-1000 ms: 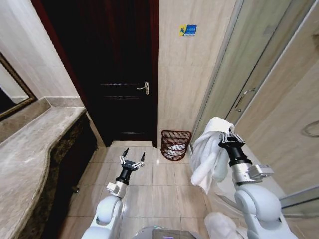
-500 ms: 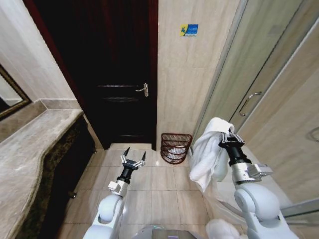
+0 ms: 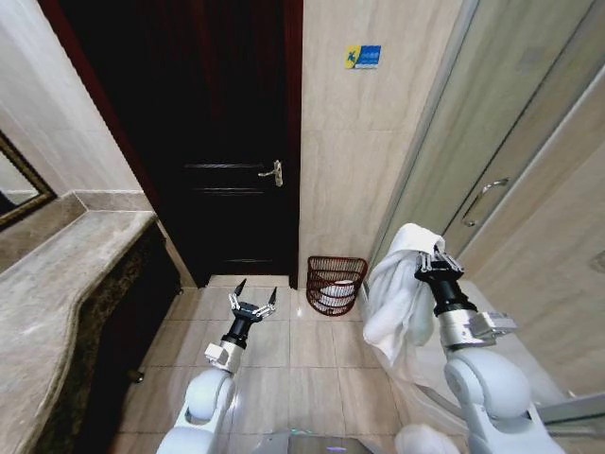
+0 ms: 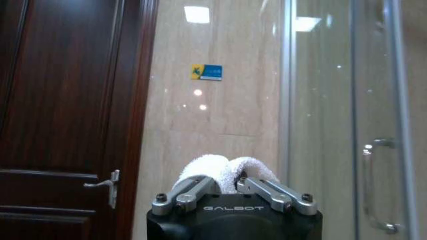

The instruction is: Discard the used towel into the hamper.

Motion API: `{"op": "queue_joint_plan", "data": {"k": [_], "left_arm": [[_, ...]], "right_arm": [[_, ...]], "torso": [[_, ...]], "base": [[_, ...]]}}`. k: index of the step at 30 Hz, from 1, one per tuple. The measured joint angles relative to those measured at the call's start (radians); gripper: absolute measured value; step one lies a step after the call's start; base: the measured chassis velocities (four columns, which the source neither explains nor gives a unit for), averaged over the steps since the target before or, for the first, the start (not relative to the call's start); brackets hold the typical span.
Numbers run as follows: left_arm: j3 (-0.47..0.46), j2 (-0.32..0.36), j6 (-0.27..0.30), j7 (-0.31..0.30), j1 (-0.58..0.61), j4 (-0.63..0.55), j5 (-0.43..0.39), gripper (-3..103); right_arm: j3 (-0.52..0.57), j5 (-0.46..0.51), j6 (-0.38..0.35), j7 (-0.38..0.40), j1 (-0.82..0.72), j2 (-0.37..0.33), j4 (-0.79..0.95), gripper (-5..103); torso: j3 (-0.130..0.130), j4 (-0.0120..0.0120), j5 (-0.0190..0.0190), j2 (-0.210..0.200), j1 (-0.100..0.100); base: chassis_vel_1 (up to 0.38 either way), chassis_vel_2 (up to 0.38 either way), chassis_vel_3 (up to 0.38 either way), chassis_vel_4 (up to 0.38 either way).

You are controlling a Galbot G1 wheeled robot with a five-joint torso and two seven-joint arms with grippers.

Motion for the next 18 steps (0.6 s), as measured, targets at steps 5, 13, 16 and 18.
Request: {"op": "queue_joint_plan", "data": {"k": [5, 13, 16, 18], "left_arm": [[0.0, 0.0, -0.001, 0.0, 0.004, -0.004, -0.001, 100], [-0.009, 0.007, 0.017, -0.006, 0.012, -0.014, 0.012, 100], [-0.008, 0.011, 0.021, -0.023, 0.012, -0.015, 0.016, 100], [-0.006, 0.011, 0.021, -0.023, 0.011, -0.013, 0.017, 100]], "right_arm": [[-0.001, 0.0, -0.001, 0.001, 0.0, 0.0, 0.001, 7], [-0.002, 0.002, -0.003, 0.006, 0.001, -0.001, 0.006, 7], [-0.002, 0.006, -0.003, 0.016, 0.001, 0.002, 0.006, 7], [-0.001, 0.008, -0.002, 0.019, 0.0, 0.004, 0.005, 7]], "torso": [[0.0, -0.0001, 0.0, 0.0, 0.0], [0.0, 0.0002, -0.0001, 0.0, 0.0], [0.0, 0.0003, 0.0001, 0.0, 0.0], [0.0, 0.0002, 0.0, 0.0, 0.0]], "base": [[0.137, 0.201, -0.122, -0.191], [0.165, 0.226, -0.168, -0.229], [0.073, 0.107, -0.047, -0.105], [-0.012, 0.031, -0.005, -0.045]]}}
